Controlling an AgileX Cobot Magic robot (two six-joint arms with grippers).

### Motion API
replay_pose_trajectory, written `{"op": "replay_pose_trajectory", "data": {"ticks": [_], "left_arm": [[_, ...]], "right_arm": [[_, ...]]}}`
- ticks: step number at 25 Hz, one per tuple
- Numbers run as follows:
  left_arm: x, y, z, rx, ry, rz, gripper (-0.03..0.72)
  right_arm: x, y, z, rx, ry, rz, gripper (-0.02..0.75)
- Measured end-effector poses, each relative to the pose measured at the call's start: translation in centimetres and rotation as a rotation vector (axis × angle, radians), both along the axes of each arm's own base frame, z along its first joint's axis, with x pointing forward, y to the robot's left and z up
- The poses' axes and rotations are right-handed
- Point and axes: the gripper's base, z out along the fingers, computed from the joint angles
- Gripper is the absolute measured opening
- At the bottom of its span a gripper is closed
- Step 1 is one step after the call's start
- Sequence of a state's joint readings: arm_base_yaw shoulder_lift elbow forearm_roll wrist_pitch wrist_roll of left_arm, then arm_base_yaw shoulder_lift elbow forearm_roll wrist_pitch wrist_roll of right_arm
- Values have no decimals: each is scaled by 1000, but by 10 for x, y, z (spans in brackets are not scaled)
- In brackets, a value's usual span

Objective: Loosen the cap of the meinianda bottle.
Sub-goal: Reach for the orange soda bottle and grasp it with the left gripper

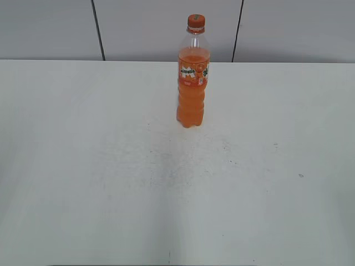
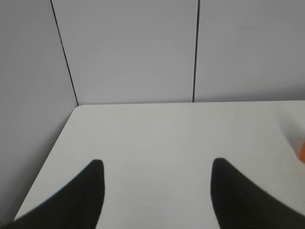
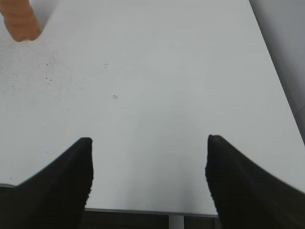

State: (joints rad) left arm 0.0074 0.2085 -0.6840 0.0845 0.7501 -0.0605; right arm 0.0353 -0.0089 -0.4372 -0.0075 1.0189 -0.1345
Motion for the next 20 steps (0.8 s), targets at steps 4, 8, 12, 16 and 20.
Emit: {"op": "replay_pose_trajectory", "data": {"ticks": [4, 8, 12, 16, 20], "left_arm": [[55, -1, 13, 9, -16, -17, 435], [114, -3, 12, 15, -87, -44, 435], [175, -17, -18, 51, -93, -136, 435], [216, -40, -55, 123, -132, -292, 435], [243, -59, -92, 78, -114, -454, 435]], "right_arm": [[0, 0, 0, 0, 0, 0, 554], [0, 0, 0, 0, 0, 0, 554], [0, 0, 0, 0, 0, 0, 554], [0, 0, 0, 0, 0, 0, 554], [0, 0, 0, 0, 0, 0, 554]]}}
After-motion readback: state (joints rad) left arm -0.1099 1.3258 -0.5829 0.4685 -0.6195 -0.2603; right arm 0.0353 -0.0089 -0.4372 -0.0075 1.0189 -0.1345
